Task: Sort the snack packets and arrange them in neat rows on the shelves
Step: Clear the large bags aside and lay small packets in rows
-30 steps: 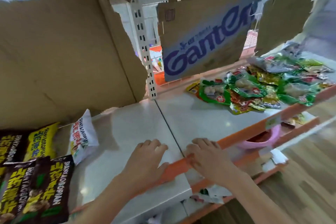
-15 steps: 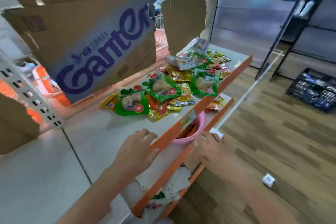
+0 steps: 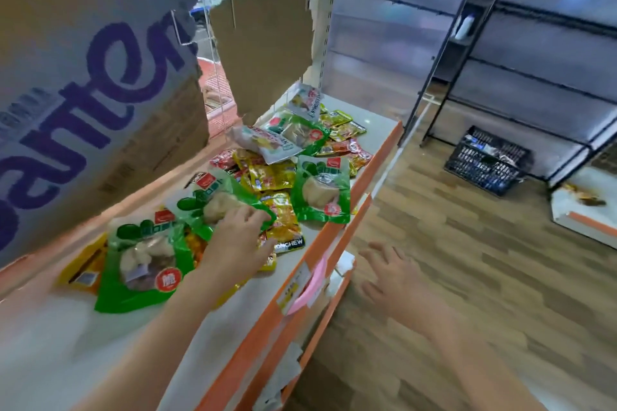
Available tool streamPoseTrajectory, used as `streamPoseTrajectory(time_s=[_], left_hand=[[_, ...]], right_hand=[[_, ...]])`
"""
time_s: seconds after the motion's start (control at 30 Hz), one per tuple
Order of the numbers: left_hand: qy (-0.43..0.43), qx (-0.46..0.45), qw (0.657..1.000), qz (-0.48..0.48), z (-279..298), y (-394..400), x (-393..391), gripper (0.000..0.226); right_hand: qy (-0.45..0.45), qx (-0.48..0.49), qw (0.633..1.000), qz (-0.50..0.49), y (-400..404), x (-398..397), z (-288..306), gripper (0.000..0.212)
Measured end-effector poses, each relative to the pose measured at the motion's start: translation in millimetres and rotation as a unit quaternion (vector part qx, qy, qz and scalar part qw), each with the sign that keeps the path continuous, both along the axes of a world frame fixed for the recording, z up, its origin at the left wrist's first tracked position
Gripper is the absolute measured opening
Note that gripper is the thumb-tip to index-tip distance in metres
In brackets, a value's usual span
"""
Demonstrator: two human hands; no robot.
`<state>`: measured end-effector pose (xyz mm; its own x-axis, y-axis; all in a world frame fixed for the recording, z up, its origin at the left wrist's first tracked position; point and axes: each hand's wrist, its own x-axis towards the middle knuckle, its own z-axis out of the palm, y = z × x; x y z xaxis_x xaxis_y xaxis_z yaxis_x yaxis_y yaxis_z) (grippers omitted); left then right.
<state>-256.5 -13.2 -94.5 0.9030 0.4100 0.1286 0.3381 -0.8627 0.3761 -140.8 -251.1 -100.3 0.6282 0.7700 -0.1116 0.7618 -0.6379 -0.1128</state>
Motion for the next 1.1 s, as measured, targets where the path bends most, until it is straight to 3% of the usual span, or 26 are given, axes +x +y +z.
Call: streamPoseTrajectory(time_s=[0.23,0.43,0.67,0.87,1.0,1.1], left_hand=[[0.051,0.041,0.998,0.027,-21.8,9.1,9.2,0.052],[0.034,-0.004,0.997,0.063,-20.9,19.3,24.0,0.04],[0.032,-0.042,0.968,0.245,7.5,29.0,79.2,0.034],[-0.042,-0.098,0.933,0.344,24.7,48.3,151.7,0.053],[-0.002,-0.133,0.891,0.435,14.3,81.5,200.5,0.076],[0.047,-0.121,0.878,0.46,6.6,82.3,224.0,0.086]], right_hand=[[0.047,0.033,0.997,0.049,50.8,37.8,6.6,0.062],[0.037,0.049,0.99,0.128,113.7,110.2,26.0,0.051],[0.079,0.084,0.972,0.202,183.2,203.7,32.9,0.047],[0.114,0.067,0.981,0.141,210.9,273.5,33.0,0.052],[0.148,0.09,0.979,0.107,232.1,318.0,22.2,0.061],[0.207,0.134,0.968,0.037,259.5,343.8,16.4,0.06]])
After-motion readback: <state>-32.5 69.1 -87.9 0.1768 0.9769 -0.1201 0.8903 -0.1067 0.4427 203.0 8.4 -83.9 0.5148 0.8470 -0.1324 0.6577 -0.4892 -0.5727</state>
